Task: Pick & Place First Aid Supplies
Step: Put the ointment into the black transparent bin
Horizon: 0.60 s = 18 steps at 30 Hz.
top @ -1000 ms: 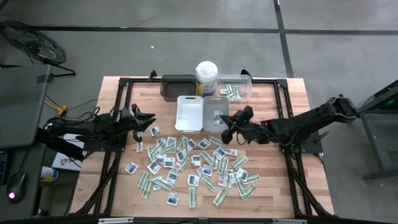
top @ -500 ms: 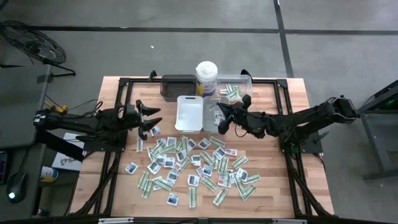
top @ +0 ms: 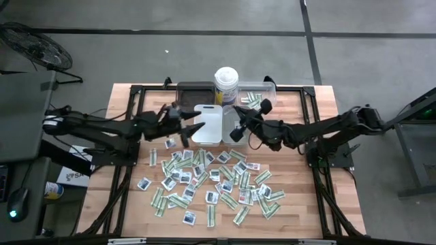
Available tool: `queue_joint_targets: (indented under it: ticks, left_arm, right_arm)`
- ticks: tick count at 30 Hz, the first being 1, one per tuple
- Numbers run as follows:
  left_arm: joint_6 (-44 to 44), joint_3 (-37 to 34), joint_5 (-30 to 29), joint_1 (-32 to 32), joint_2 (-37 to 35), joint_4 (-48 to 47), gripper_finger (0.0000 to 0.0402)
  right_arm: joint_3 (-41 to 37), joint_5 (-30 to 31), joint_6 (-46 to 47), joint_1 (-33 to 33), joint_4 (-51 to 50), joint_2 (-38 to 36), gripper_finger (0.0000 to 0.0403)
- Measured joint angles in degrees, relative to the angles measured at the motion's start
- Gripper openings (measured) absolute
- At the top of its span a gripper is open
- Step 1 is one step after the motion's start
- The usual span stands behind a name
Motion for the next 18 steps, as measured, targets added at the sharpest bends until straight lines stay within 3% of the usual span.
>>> queue_joint_targets:
  ticks: [6,18]
  left_arm:
    - [0.84,6.45,3.51,2.01,8.27,0.45,0.0229]
    - [0.86,16.35,2.86,2.32,18.28,0.19,0.0228]
  right_arm:
    - [1.38,2.36,-0.94,0.99,-0.17,0.82,0.0]
    - [1.38,0.7,-3.23,1.44,-0.6,0.84,0.0]
